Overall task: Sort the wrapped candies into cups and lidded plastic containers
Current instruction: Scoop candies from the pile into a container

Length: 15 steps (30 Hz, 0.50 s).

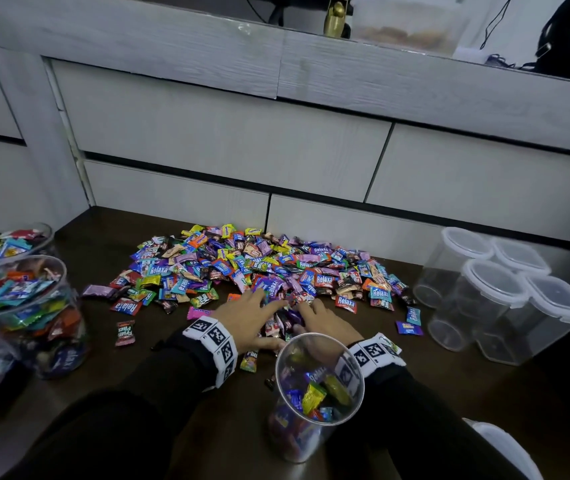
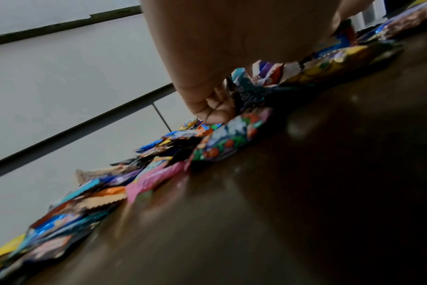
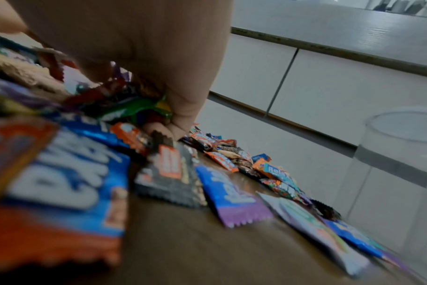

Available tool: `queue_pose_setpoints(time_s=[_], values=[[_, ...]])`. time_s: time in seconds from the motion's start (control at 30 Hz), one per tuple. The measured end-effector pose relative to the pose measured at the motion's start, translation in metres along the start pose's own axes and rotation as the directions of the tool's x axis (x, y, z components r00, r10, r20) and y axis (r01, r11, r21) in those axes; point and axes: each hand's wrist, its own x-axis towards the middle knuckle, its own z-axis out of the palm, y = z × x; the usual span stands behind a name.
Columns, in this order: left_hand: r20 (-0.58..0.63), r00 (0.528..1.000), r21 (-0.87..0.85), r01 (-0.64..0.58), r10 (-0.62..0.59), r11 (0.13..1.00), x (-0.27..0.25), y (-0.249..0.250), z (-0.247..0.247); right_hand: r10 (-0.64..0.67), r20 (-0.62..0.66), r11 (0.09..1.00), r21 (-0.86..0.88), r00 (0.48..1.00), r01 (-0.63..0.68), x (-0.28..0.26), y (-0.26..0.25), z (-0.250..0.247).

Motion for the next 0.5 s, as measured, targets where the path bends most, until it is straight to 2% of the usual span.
queue_pose_setpoints(time_s=[0.1, 0.3, 0.5], values=[[0.025, 1.0, 0.027, 0.016, -0.016, 1.0, 0.003, 0.01, 0.0, -0.054, 0.001, 0.997, -0.052, 0.999, 0.054, -0.002, -0.002, 0.007], [0.106, 0.994, -0.066, 0.022, -0.015, 0.998, 0.004, 0.016, -0.003, -0.106, 0.058, 0.993, -0.044, 0.993, 0.109, 0.003, -0.003, 0.005], [0.075, 0.997, -0.048, 0.008, -0.004, 0.999, 0.0, 0.012, -0.006, -0.05, 0.165, 0.999, 0.02, 0.985, 0.047, 0.005, 0.004, -0.001]])
